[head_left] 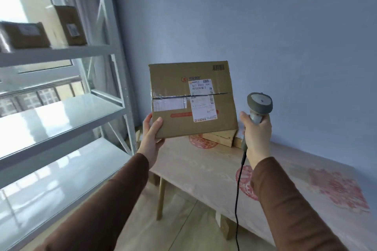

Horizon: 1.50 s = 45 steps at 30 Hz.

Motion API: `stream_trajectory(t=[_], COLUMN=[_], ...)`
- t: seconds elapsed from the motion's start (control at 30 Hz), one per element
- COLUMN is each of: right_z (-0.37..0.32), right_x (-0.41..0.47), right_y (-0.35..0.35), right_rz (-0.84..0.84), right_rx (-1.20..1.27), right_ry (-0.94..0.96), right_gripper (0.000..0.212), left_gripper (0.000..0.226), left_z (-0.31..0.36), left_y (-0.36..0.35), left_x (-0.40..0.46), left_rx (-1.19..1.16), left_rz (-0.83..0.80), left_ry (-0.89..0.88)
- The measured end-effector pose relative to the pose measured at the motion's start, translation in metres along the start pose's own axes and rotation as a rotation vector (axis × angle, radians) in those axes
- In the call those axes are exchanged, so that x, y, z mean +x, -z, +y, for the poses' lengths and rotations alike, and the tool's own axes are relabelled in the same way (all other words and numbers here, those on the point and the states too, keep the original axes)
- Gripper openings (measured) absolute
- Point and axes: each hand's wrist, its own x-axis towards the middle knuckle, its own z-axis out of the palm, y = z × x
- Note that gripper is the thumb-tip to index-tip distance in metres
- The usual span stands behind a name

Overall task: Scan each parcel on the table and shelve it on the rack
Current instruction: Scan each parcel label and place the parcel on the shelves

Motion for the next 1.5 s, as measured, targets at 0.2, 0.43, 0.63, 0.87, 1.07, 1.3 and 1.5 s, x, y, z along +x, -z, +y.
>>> stream_trajectory(t=[0.2,0.43,0.63,0.87,1.07,1.3,1.5], right_z=[0.008,0.016,0.013,0.042,0.065,0.079,0.086], right_x=[-0.115,-0.275,-0.374,-0.444,-0.489,-0.562,-0.620], right_y=[-0.132,-0.276,-0.387,-0.516,-0.641,-0.746,-0.810], right_rz=[-0.208,-0.510,-0.690,-0.873,-1.018,-1.156,-1.200], right_rx=[0.154,0.236,0.227,0.205,0.182,0.157,0.091], right_ry=[-0.148,-0.392,-0.469,-0.496,-0.499,-0.511,-0.525], right_gripper=[0.028,0.028,0.025,0.016,0.025,0.025,0.024], left_gripper=[0.069,0.071,0.073,0.061,0.052,0.041,0.026], left_z=[0.068,0.140,0.187,0.209,0.238,0.276,0.297], left_y=[0.171,0.353,0.470,0.597,0.687,0.776,0.854], left_x=[-0.079,-0.178,-0.226,-0.234,-0.220,-0.227,-0.230], left_rx=[0.006,0.021,0.031,0.031,0.057,0.094,0.096], left_rz=[0.240,0.446,0.587,0.717,0.892,1.124,1.181], left_ry=[-0.041,-0.059,-0.042,0.013,0.057,0.033,0.034])
